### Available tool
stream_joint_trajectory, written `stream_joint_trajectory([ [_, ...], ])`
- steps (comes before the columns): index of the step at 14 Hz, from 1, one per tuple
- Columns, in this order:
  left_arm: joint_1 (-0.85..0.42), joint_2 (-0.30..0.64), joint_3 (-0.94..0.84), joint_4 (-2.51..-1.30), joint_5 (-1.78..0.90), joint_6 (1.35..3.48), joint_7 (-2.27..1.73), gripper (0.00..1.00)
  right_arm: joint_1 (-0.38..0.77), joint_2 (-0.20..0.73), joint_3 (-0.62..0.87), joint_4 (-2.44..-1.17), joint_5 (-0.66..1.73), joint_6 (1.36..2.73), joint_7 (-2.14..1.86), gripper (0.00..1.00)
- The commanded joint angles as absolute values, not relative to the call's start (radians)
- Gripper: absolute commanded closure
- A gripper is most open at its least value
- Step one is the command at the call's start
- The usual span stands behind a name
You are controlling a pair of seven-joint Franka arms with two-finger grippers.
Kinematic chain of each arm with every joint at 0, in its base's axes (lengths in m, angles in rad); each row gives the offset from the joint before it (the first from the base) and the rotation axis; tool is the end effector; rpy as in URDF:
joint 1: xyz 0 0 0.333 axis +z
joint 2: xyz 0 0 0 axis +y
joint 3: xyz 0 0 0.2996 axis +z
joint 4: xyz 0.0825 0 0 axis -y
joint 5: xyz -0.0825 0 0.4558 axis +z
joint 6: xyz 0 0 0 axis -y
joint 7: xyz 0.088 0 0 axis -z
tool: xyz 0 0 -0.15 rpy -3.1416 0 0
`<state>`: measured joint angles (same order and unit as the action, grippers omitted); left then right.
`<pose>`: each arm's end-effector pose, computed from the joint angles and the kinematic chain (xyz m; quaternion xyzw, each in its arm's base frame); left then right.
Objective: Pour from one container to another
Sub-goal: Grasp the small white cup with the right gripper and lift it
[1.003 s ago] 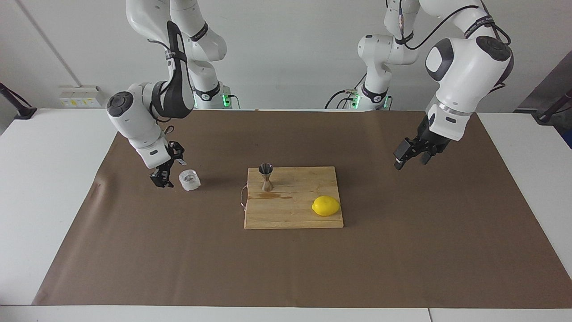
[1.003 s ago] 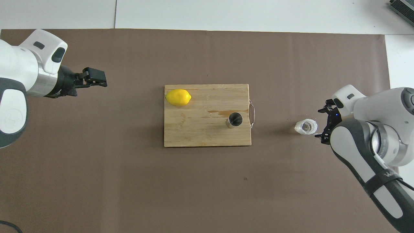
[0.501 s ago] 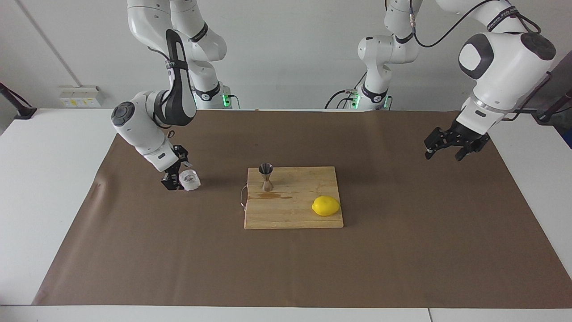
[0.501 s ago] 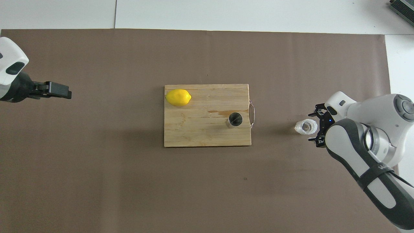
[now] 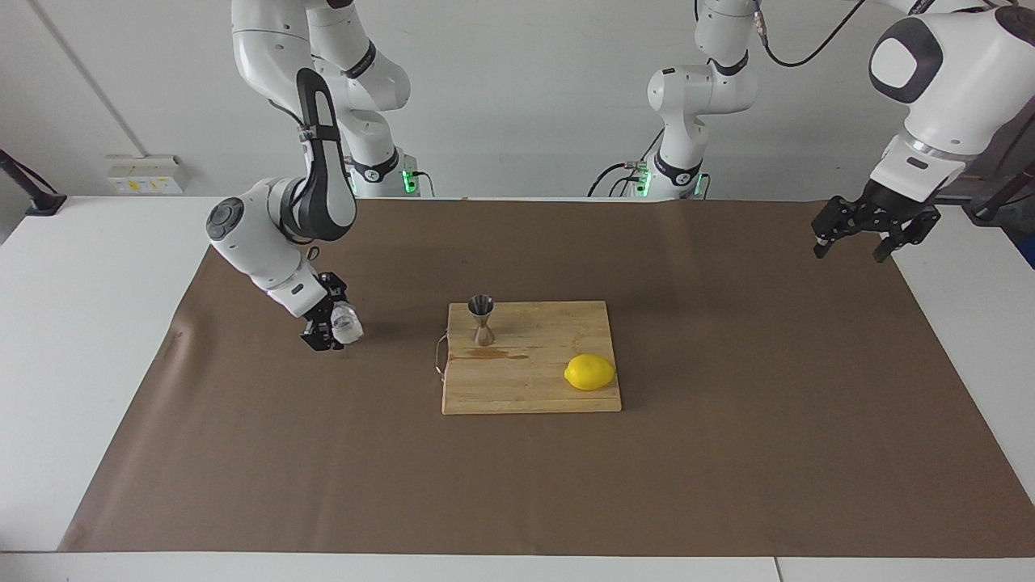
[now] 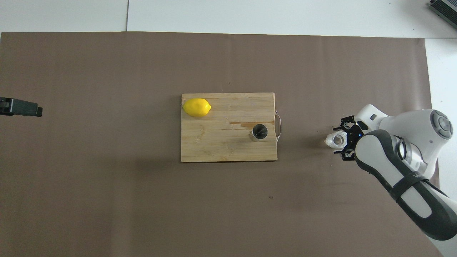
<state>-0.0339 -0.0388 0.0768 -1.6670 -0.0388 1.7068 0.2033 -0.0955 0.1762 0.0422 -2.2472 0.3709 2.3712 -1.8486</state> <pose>0.6298 0.0223 0.5492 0.9960 -0.0781 0.0415 0.0158 0.5780 -0.0150 0.1722 -0.7184 -0.6831 -0.0895 0.0959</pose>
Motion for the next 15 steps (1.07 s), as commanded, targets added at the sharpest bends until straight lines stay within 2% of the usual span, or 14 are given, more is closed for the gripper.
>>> stream_joint_trajectory([
  [1, -0.044, -0.023, 0.057, -1.570, -0.012, 1.600, 0.195, 0.00, -0.106, 0.172, 0.049, -2.260, 0.400, 2.388, -1.887, 0.90],
  [2, -0.044, -0.021, 0.035, -1.548, -0.012, 1.580, 0.164, 0.00, -0.106, 0.172, 0.049, -2.258, 0.400, 2.388, -1.885, 0.98],
  [3, -0.035, -0.021, 0.005, -1.542, -0.014, 1.572, 0.113, 0.00, -0.101, 0.172, 0.051, -2.255, 0.400, 2.388, -1.876, 1.00],
  [6, 0.033, -0.054, -0.095, -1.610, -0.014, 1.571, 0.078, 0.00, -0.086, 0.157, 0.057, -2.234, 0.400, 2.378, -1.787, 1.00],
  [13, 0.072, -0.092, -0.095, -1.669, -0.015, 1.555, 0.078, 0.00, 0.026, 0.126, 0.081, -2.111, 0.371, 2.278, -1.504, 1.00],
  [15, 0.084, -0.103, -0.098, -1.696, -0.014, 1.562, 0.074, 0.00, 0.054, 0.127, 0.086, -2.074, 0.286, 2.267, -1.384, 1.00],
])
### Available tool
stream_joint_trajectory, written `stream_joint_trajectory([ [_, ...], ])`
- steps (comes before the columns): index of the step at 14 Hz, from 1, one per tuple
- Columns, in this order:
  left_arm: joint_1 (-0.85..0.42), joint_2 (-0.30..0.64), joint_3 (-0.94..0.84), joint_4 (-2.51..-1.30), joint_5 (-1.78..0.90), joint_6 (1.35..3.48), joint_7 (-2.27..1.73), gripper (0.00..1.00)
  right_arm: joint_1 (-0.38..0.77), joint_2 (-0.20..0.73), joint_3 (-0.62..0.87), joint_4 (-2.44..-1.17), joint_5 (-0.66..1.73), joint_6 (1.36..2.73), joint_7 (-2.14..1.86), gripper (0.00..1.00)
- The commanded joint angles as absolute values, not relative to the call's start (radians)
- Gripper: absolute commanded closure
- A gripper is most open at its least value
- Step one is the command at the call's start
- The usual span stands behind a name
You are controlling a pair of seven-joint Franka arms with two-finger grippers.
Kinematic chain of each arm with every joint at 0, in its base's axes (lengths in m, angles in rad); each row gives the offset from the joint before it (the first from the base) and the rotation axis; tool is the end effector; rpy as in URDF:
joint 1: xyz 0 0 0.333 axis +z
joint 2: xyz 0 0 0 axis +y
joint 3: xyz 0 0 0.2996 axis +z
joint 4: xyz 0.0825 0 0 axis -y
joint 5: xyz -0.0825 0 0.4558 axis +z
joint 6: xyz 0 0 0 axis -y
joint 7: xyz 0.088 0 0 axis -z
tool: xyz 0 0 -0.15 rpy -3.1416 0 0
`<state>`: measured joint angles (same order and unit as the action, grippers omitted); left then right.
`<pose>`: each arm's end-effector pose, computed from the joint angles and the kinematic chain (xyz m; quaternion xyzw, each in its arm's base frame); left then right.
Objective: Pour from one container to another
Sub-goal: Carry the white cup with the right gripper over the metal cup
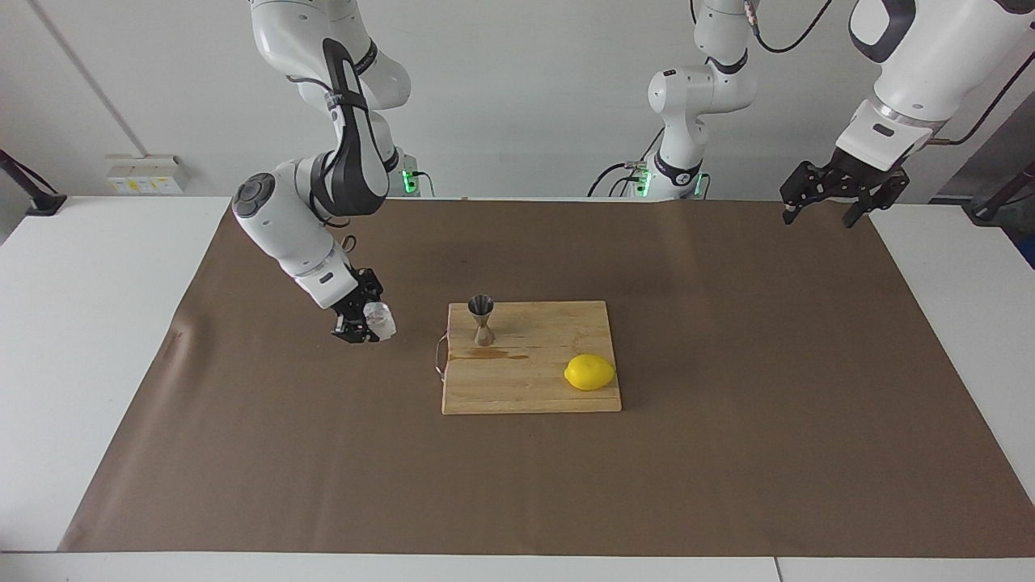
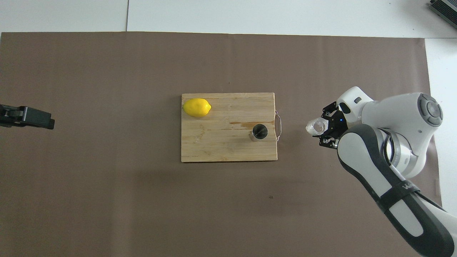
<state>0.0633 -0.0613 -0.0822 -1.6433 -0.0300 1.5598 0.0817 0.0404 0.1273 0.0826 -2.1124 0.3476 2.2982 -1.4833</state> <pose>0.6052 -0.0170 0.5625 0.9986 -0.0502 -0.0108 0.0128 0.6202 0.0954 0.2601 -0.7635 -0.6304 -0.1087 0.0891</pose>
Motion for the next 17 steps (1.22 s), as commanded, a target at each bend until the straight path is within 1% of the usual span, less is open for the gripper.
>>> stream_joint_trajectory([
  [1, 0.084, -0.104, -0.101, -1.697, -0.014, 1.562, 0.074, 0.00, 0.078, 0.133, 0.086, -2.048, 0.253, 2.246, -1.321, 1.00],
  [4, 0.078, -0.089, -0.123, -1.660, -0.012, 1.539, 0.061, 0.00, 0.127, 0.141, 0.086, -1.970, 0.187, 2.180, -1.192, 1.00],
  [7, 0.074, -0.087, -0.132, -1.655, -0.008, 1.519, 0.019, 0.00, 0.178, 0.150, 0.086, -1.901, 0.086, 2.119, -1.037, 1.00],
  [12, 0.074, -0.092, -0.140, -1.658, -0.011, 1.517, 0.011, 0.00, 0.290, 0.167, 0.086, -1.833, -0.079, 2.073, -0.792, 1.00],
  [15, 0.084, -0.101, -0.140, -1.681, -0.011, 1.516, 0.006, 0.00, 0.331, 0.227, 0.086, -1.726, -0.159, 1.985, -0.755, 1.00],
  [17, 0.084, -0.101, -0.140, -1.683, -0.012, 1.517, 0.005, 0.00, 0.366, 0.265, 0.086, -1.668, -0.202, 1.951, -0.727, 1.00],
])
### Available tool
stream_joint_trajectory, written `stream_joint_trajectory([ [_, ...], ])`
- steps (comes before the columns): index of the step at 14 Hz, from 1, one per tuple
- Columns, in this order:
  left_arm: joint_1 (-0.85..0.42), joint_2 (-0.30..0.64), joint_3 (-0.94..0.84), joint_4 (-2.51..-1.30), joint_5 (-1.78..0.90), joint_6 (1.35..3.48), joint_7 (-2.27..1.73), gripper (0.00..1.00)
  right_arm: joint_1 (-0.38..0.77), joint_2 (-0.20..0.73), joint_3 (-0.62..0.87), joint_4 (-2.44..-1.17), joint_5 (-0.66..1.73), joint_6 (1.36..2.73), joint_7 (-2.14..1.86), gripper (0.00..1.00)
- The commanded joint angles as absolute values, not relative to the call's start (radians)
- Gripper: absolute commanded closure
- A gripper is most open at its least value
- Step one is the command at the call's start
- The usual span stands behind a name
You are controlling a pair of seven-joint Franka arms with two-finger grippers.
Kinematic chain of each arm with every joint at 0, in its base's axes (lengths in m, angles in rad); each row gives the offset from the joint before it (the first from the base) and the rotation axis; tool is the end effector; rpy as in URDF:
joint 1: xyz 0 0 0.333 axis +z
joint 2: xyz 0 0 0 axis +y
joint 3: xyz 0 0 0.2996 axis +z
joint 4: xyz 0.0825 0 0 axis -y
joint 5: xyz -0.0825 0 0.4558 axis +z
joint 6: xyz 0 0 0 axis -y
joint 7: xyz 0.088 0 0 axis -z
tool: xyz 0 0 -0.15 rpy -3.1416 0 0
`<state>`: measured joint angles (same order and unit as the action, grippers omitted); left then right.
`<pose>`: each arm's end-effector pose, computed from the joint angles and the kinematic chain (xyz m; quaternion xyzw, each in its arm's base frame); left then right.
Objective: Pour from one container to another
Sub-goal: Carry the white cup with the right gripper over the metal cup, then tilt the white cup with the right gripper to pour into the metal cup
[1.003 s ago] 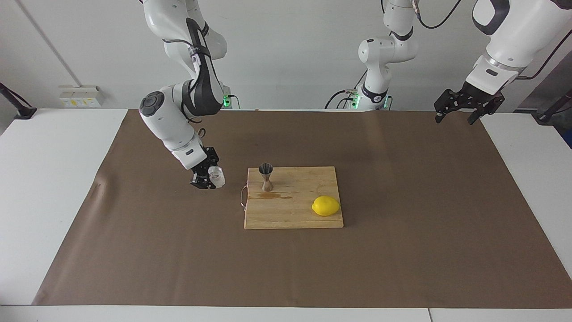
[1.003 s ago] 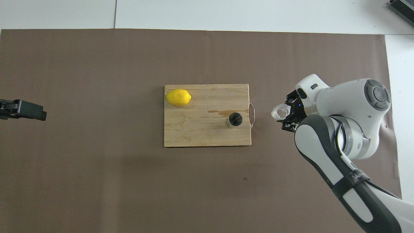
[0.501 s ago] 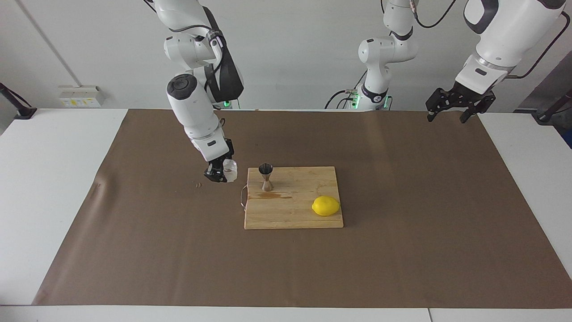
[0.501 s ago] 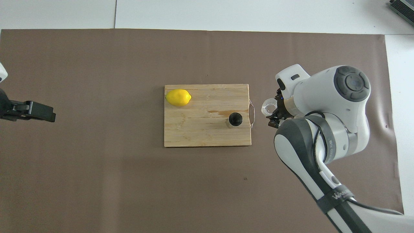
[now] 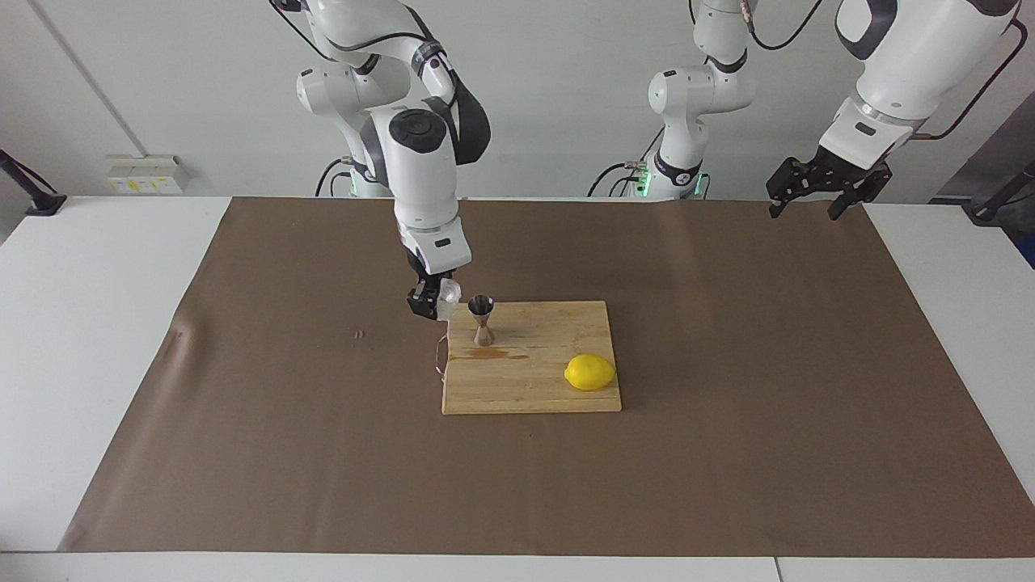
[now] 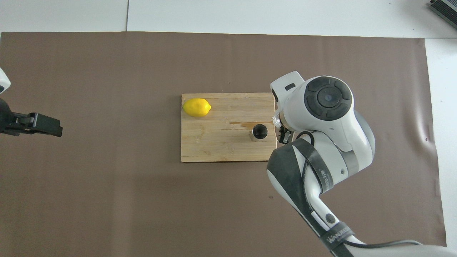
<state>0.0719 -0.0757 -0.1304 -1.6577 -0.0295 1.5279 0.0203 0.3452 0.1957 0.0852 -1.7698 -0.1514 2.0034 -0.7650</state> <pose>0.5948 -0.0414 0.5605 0.9988 -0.0393 -0.0275 0.0093 0.6301 0.2710 0.3664 0.8080 0.5857 0.0090 0.0634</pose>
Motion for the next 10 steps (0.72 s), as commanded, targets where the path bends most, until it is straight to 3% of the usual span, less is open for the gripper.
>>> stream_joint_trajectory([
  [1, 0.078, -0.101, -0.138, -1.681, -0.011, 1.520, 0.005, 0.00, 0.371, 0.281, 0.086, -1.639, -0.231, 1.931, -0.710, 1.00],
  [10, 0.086, -0.101, -0.138, -1.681, -0.011, 1.519, 0.003, 0.00, 0.463, 0.282, 0.087, -1.675, -0.471, 1.841, -0.727, 1.00],
])
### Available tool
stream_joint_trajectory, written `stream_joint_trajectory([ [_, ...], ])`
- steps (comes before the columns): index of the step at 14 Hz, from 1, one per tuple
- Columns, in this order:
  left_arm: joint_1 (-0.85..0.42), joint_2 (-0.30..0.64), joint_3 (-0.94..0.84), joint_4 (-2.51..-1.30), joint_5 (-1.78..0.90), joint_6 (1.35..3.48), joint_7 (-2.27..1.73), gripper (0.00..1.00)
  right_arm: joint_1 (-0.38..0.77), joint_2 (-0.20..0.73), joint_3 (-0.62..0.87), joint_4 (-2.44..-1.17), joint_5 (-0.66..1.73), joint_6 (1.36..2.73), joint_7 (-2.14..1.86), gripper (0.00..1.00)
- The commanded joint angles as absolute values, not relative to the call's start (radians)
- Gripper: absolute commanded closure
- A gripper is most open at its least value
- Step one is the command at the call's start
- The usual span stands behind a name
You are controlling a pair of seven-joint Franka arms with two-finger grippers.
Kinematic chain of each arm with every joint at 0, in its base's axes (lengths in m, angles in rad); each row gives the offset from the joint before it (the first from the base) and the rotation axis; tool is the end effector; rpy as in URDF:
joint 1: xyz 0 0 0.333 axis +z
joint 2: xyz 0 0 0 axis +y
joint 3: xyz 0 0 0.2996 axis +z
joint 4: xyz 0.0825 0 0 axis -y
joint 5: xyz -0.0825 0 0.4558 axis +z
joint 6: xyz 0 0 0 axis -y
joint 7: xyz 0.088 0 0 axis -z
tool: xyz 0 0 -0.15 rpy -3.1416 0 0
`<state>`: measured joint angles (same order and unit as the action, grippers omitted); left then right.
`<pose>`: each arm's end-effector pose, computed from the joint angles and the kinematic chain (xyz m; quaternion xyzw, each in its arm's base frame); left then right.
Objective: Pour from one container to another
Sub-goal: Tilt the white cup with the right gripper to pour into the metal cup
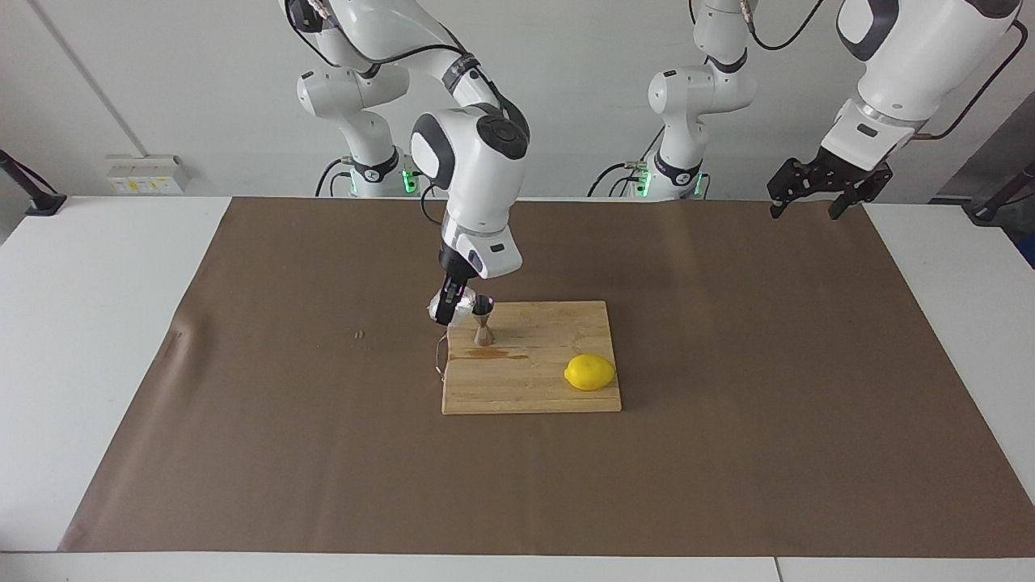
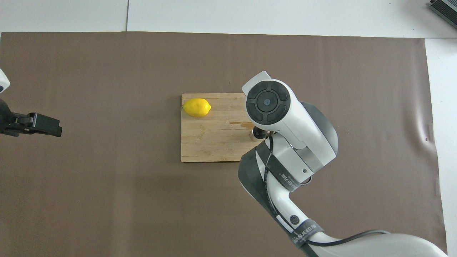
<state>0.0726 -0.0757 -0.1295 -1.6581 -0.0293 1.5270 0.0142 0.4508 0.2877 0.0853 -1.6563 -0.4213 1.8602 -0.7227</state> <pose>0.5947 -0.0404 0.5602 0.9989 -0.0354 -0.0282 0.0092 0.6259 0.3118 0.3598 0.7525 0.6305 -0.0571 0.1813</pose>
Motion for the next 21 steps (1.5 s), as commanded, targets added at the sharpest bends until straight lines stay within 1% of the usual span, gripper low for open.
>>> stream_joint_trajectory([
  [1, 0.086, -0.101, -0.138, -1.681, -0.012, 1.519, 0.003, 0.00, 0.465, 0.278, 0.087, -1.687, -0.474, 1.839, -0.744, 1.00],
  [8, 0.086, -0.101, -0.138, -1.681, -0.012, 1.519, 0.003, 0.00, 0.540, 0.285, 0.089, -1.710, -0.604, 1.812, -0.753, 1.00],
  [16, 0.087, -0.101, -0.138, -1.681, -0.012, 1.519, 0.003, 0.00, 0.561, 0.278, 0.089, -1.761, -0.704, 1.825, -0.753, 1.00],
  [21, 0.087, -0.101, -0.138, -1.681, -0.012, 1.519, 0.003, 0.00, 0.607, 0.293, 0.089, -1.784, -0.787, 1.816, -0.753, 1.00],
])
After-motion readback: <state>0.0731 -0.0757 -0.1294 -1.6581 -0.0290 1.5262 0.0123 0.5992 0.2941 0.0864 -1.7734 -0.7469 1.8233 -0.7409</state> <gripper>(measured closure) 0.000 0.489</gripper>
